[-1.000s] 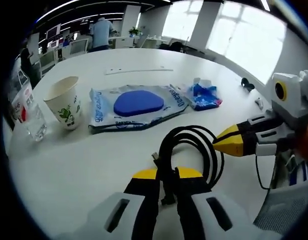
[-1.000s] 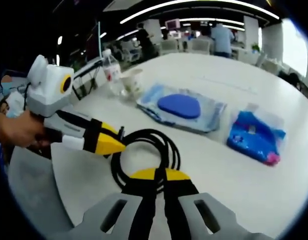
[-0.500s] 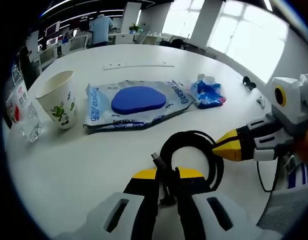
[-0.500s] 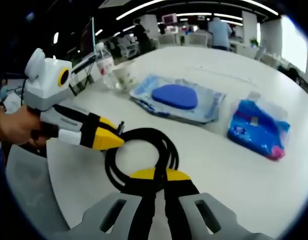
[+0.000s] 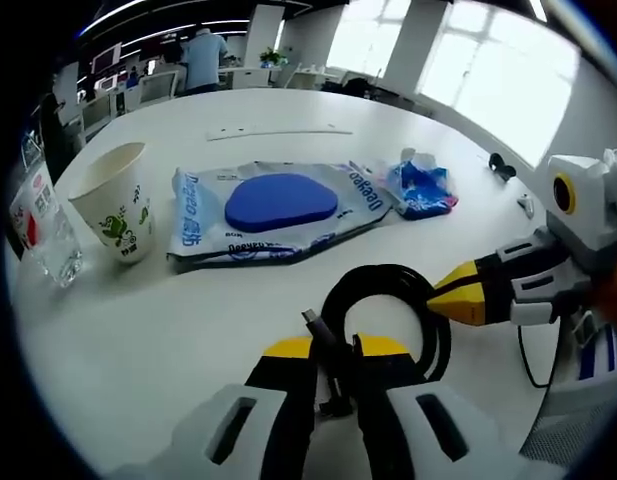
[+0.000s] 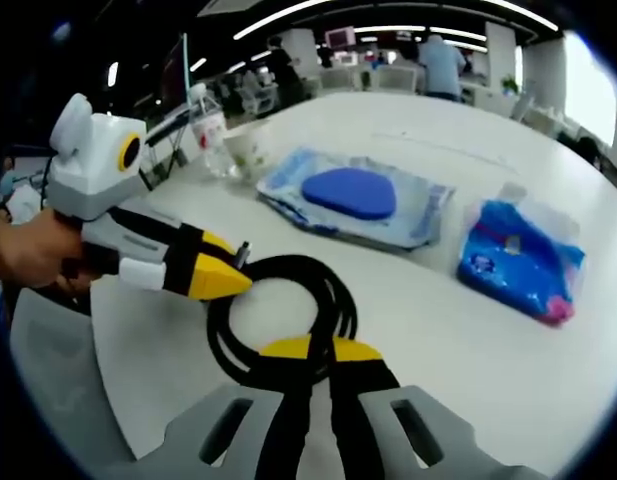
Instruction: Arrange the tabletop items into an orderly group along one side of the table until the central work area is clear of visible clutter.
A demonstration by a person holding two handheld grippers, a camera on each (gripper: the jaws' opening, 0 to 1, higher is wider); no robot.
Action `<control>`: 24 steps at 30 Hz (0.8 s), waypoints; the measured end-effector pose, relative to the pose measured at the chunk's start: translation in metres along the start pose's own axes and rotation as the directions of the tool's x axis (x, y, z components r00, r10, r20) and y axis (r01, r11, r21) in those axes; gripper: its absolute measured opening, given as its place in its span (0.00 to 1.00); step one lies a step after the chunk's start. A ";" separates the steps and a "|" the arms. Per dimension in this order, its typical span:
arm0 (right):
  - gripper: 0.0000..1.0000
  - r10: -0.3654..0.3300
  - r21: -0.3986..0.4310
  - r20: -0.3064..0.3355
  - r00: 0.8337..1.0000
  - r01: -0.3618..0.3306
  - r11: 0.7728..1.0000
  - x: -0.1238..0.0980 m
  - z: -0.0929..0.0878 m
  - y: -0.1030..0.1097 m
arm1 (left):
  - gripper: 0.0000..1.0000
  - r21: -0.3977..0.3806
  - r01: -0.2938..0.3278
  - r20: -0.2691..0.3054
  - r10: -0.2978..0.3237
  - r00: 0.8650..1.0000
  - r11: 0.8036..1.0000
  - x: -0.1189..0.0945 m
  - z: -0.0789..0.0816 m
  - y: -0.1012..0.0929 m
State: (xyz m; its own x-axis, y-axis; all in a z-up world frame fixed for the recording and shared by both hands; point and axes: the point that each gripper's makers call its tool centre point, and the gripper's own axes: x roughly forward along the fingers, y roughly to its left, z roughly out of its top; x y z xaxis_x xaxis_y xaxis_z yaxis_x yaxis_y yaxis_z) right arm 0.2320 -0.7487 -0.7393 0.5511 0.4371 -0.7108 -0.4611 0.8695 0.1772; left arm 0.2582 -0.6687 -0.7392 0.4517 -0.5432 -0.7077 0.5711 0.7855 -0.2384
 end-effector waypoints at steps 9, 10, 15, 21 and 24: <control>0.24 -0.011 -0.144 0.056 0.998 0.019 0.989 -0.004 0.012 0.000 | 0.34 0.021 -0.027 0.029 0.026 0.999 0.999 -0.007 0.005 0.006; 0.25 -0.010 -0.138 0.060 0.998 0.019 0.990 -0.005 0.013 0.000 | 0.35 0.022 -0.028 0.031 0.027 0.999 0.999 -0.008 0.005 0.006; 0.34 -0.012 -0.137 0.082 0.997 0.024 0.990 -0.008 0.020 -0.001 | 0.43 0.027 -0.042 0.034 0.041 0.999 0.999 -0.013 0.006 0.009; 0.40 -0.011 -0.154 0.097 0.995 0.026 0.988 -0.014 0.025 -0.002 | 0.50 0.034 -0.069 0.050 0.067 0.996 0.997 -0.022 0.008 0.013; 0.40 0.001 -0.169 0.097 0.995 0.015 0.985 -0.016 0.026 0.002 | 0.52 0.020 -0.074 0.062 0.073 0.995 0.997 -0.026 0.011 0.013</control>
State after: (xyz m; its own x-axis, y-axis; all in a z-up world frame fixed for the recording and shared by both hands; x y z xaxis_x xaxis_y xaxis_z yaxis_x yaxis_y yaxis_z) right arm 0.2399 -0.7481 -0.7097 0.6152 0.4582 -0.6416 -0.5635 0.8247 0.0486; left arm 0.2616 -0.6479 -0.7167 0.5337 -0.5018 -0.6806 0.5499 0.8175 -0.1715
